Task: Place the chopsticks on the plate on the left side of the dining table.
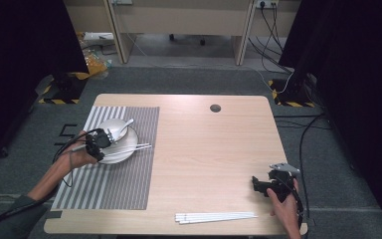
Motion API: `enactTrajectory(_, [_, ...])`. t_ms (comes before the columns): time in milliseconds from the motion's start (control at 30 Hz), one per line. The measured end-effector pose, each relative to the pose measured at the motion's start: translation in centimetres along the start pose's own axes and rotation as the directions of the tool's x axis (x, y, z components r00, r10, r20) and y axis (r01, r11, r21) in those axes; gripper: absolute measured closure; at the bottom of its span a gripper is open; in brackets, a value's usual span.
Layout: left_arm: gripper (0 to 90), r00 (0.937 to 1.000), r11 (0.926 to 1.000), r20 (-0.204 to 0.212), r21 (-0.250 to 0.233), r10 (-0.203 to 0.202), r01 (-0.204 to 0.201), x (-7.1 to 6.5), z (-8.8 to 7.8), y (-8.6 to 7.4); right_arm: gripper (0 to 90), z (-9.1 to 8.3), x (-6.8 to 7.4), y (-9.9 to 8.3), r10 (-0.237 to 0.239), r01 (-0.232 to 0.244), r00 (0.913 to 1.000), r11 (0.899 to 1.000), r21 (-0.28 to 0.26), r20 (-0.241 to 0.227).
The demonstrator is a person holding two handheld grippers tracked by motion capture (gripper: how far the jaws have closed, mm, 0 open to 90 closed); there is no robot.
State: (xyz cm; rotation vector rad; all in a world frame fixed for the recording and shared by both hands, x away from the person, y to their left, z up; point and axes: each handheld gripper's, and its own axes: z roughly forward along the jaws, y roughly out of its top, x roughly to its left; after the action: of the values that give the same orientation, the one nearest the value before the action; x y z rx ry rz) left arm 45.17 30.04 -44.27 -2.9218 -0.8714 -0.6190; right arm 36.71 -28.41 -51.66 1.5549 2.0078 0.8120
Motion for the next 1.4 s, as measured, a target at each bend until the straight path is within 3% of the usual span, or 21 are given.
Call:
enactTrajectory(300, [63.8,0.9998,0.9999,0.019,-0.01,-0.004,0.004,-0.4,-0.2,0.3,0.3,0.0,0.0,0.0,0.0,0.0,1.0,1.0,0.0,0.0])
enactTrajectory(567, [62.5,0.9997,0.9999,0.021,0.014,-0.011,0.01,-0.3,0.6,0.2,0.4,0.0,0.0,0.0,0.0,0.0,1.0,1.0,0.0,0.001])
enactTrajectory(900, [62.0,0.9996,0.9991,-0.005,0.03,-0.028,0.028,0.5,0.9,0.1,0.5,0.0,0.0,0.0,-0.001,0.001,1.0,1.0,0.0,0.001])
enactTrajectory(1400, [61.8,0.9976,0.9963,-0.01,0.051,-0.068,0.068,1.3,1.6,-0.4,0.6,0.0,0.0,0.0,0.0,0.0,1.0,1.0,-0.001,0.001])
